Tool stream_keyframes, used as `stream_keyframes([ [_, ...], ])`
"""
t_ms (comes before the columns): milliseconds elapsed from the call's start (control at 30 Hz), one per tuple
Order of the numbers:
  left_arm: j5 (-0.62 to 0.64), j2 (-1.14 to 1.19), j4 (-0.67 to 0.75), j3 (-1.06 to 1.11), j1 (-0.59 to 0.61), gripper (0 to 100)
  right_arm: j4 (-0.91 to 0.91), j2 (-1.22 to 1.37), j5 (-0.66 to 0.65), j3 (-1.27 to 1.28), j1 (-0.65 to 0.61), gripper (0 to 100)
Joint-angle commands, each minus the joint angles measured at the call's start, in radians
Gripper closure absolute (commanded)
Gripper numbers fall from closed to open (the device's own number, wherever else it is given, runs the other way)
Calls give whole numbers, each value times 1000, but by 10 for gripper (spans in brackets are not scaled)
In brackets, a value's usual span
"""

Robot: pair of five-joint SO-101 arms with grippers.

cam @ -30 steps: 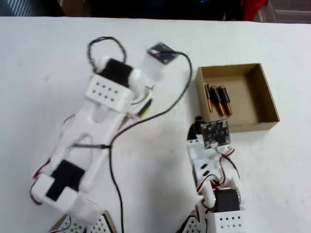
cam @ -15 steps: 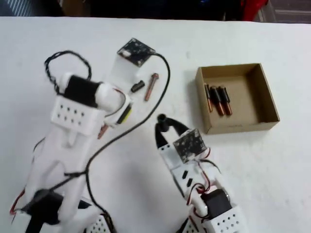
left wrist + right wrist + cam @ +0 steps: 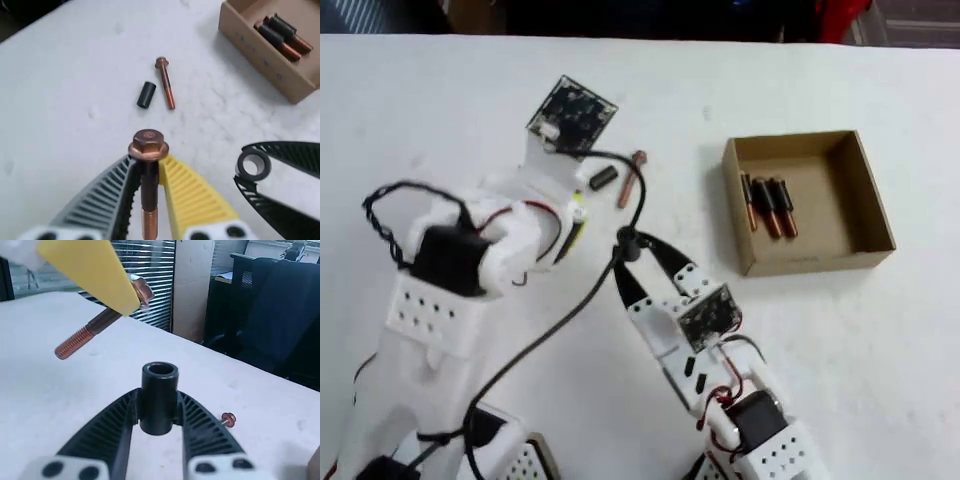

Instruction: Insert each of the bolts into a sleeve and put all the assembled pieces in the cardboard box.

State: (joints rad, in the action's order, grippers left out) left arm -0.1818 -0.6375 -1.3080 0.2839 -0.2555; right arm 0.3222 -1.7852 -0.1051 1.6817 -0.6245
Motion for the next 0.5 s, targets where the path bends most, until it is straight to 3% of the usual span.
stream_keyframes([
  [0, 28, -99, 163, 49, 13, 979, -35, -13, 106, 9, -2, 981],
  [133, 135, -173, 301, 126, 10, 979, -50, -13, 129, 9, -2, 981],
  [300, 144, -234, 413, 167, 5, 979, -48, -8, 129, 9, -2, 981],
  [467, 146, -277, 434, 167, -47, 979, -48, -12, 129, 9, -5, 981],
])
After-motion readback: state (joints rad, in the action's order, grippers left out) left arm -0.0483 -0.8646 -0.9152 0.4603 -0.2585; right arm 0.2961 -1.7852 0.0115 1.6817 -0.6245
